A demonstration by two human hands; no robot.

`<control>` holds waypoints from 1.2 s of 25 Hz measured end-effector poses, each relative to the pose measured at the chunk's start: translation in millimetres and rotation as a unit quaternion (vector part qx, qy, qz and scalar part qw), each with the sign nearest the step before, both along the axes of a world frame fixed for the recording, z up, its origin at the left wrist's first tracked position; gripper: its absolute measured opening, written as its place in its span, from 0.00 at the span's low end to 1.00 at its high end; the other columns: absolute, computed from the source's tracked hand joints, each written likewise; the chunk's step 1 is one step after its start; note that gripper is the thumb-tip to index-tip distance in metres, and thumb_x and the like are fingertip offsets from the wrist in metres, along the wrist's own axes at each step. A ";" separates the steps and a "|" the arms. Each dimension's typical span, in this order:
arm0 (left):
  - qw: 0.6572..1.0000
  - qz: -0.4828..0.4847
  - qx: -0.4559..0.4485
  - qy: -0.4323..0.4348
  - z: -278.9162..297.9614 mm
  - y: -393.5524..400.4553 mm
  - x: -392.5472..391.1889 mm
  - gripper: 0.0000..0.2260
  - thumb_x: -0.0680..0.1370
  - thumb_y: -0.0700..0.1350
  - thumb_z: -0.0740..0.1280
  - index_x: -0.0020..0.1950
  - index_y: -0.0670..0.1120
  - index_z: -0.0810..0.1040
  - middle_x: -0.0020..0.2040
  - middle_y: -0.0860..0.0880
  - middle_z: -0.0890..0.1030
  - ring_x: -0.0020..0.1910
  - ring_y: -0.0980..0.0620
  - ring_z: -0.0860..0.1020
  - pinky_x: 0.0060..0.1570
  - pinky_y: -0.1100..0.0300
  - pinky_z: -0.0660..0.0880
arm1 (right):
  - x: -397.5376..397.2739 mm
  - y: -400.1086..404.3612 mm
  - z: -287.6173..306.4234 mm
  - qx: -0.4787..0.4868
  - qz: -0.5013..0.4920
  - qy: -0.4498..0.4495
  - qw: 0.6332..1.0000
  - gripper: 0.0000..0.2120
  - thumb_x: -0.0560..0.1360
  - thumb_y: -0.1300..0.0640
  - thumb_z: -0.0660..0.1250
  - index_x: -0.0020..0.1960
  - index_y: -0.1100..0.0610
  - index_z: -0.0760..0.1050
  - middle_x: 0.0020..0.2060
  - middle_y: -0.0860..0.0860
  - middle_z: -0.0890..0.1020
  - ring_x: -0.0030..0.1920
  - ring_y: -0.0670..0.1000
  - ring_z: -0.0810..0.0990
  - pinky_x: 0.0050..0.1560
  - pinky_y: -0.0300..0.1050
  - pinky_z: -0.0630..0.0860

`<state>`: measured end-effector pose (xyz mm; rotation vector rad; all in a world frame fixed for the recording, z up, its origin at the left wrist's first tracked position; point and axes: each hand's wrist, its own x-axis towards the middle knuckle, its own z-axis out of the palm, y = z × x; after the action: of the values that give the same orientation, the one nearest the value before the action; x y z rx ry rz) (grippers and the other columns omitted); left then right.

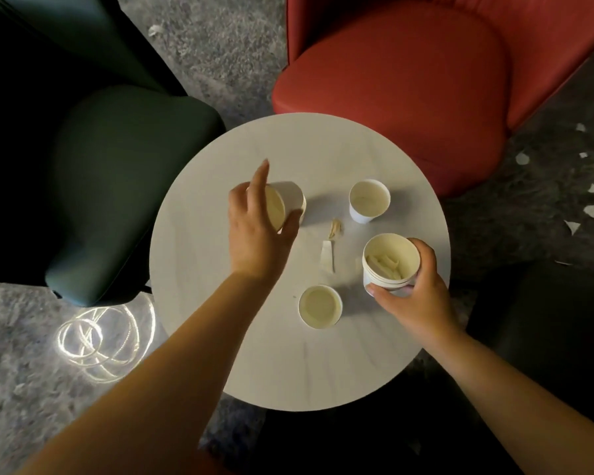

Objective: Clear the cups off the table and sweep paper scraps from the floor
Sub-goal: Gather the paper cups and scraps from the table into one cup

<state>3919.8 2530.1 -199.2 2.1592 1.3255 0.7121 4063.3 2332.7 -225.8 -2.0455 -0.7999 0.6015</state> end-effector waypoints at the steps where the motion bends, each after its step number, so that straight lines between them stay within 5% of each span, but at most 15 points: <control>1: 0.999 -0.013 -0.011 0.034 -5.6 7.0 12.6 0.35 0.73 0.51 0.73 0.76 0.55 0.59 0.65 0.44 0.68 0.62 0.44 0.71 0.59 0.54 0.71 | 1.1 1.4 -3.1 0.003 -0.002 -0.001 1.000 0.41 0.59 0.55 0.82 0.66 0.54 0.66 0.55 0.39 0.74 0.54 0.42 0.74 0.49 0.44 0.78; 5: 0.960 -0.094 -0.084 0.250 -45.4 27.0 36.6 0.33 0.75 0.53 0.70 0.76 0.56 0.58 0.73 0.44 0.60 0.70 0.41 0.62 0.66 0.44 0.69 | 4.9 1.2 -16.4 0.002 -0.018 0.014 1.000 0.40 0.59 0.52 0.81 0.65 0.47 0.65 0.54 0.35 0.75 0.53 0.40 0.75 0.49 0.44 0.79; 7: 0.946 -0.115 -0.104 0.285 -54.4 32.0 38.2 0.33 0.75 0.52 0.71 0.76 0.55 0.59 0.72 0.44 0.61 0.69 0.40 0.63 0.63 0.47 0.70 | 7.8 -0.7 -21.1 0.000 -0.021 0.034 0.999 0.39 0.59 0.49 0.79 0.64 0.43 0.64 0.55 0.34 0.76 0.55 0.41 0.77 0.51 0.45 0.79; 9: 0.968 -0.078 -0.084 0.225 -47.3 33.0 47.2 0.31 0.74 0.50 0.72 0.74 0.54 0.63 0.68 0.44 0.65 0.65 0.41 0.67 0.59 0.50 0.72 | 10.0 -1.5 -23.1 -0.003 -0.023 0.044 0.999 0.38 0.59 0.48 0.79 0.64 0.42 0.64 0.55 0.34 0.76 0.55 0.41 0.77 0.51 0.47 0.79; 11: 0.996 -0.051 -0.033 0.064 -32.1 27.6 69.6 0.31 0.72 0.49 0.73 0.73 0.54 0.66 0.65 0.44 0.68 0.62 0.44 0.70 0.60 0.55 0.71 | 12.4 -2.0 -24.2 -0.003 -0.024 0.042 0.999 0.39 0.60 0.50 0.80 0.65 0.43 0.64 0.55 0.36 0.75 0.56 0.43 0.77 0.53 0.48 0.79; 13: 0.993 -0.106 -0.028 -0.045 -20.1 17.2 100.0 0.34 0.69 0.51 0.73 0.73 0.54 0.65 0.63 0.46 0.69 0.60 0.48 0.71 0.60 0.62 0.68 | 15.5 -3.0 -23.6 -0.002 -0.024 0.047 0.999 0.39 0.60 0.52 0.80 0.65 0.44 0.64 0.55 0.34 0.75 0.57 0.40 0.75 0.54 0.47 0.79; 15: 0.981 -0.186 -0.054 -0.001 -19.1 1.8 124.6 0.35 0.69 0.53 0.73 0.74 0.55 0.63 0.64 0.45 0.68 0.61 0.45 0.71 0.59 0.59 0.70 | 19.4 -5.6 -22.8 -0.002 -0.031 0.054 0.998 0.39 0.60 0.53 0.81 0.65 0.44 0.64 0.55 0.32 0.74 0.57 0.39 0.75 0.55 0.46 0.79; 18: 0.940 -0.274 -0.059 0.196 -45.2 -11.0 137.7 0.37 0.71 0.53 0.74 0.76 0.57 0.60 0.71 0.44 0.64 0.67 0.40 0.67 0.61 0.46 0.72 | 25.5 -10.7 -25.5 -0.007 -0.053 0.048 0.997 0.39 0.60 0.53 0.80 0.66 0.48 0.65 0.55 0.31 0.73 0.56 0.39 0.74 0.55 0.48 0.79; 20: 0.914 -0.301 -0.065 0.263 -57.0 -13.4 138.0 0.38 0.71 0.51 0.75 0.76 0.58 0.58 0.72 0.45 0.61 0.67 0.40 0.66 0.59 0.46 0.73 | 29.8 -14.8 -28.4 -0.002 -0.057 0.049 0.997 0.39 0.60 0.53 0.80 0.66 0.48 0.65 0.55 0.35 0.73 0.56 0.40 0.74 0.54 0.47 0.79; 26: 0.968 -0.176 -0.113 0.137 -20.6 -16.4 99.5 0.34 0.68 0.51 0.76 0.70 0.59 0.64 0.64 0.47 0.68 0.56 0.43 0.75 0.47 0.55 0.73 | 35.9 -19.8 -36.1 -0.004 -0.031 0.046 0.998 0.39 0.61 0.53 0.81 0.66 0.46 0.64 0.55 0.31 0.71 0.56 0.36 0.72 0.53 0.38 0.76; 30: 0.969 -0.140 -0.137 0.150 14.1 -51.8 28.6 0.36 0.67 0.52 0.77 0.71 0.62 0.63 0.62 0.51 0.68 0.56 0.47 0.75 0.48 0.58 0.71 | 32.1 -11.5 -36.6 -0.012 -0.011 0.057 0.998 0.39 0.61 0.53 0.81 0.66 0.49 0.65 0.54 0.32 0.72 0.55 0.37 0.72 0.52 0.35 0.74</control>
<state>3948.4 2478.3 -185.1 2.2171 1.1456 0.0874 4095.4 2321.2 -262.4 -2.0198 -0.7064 0.7124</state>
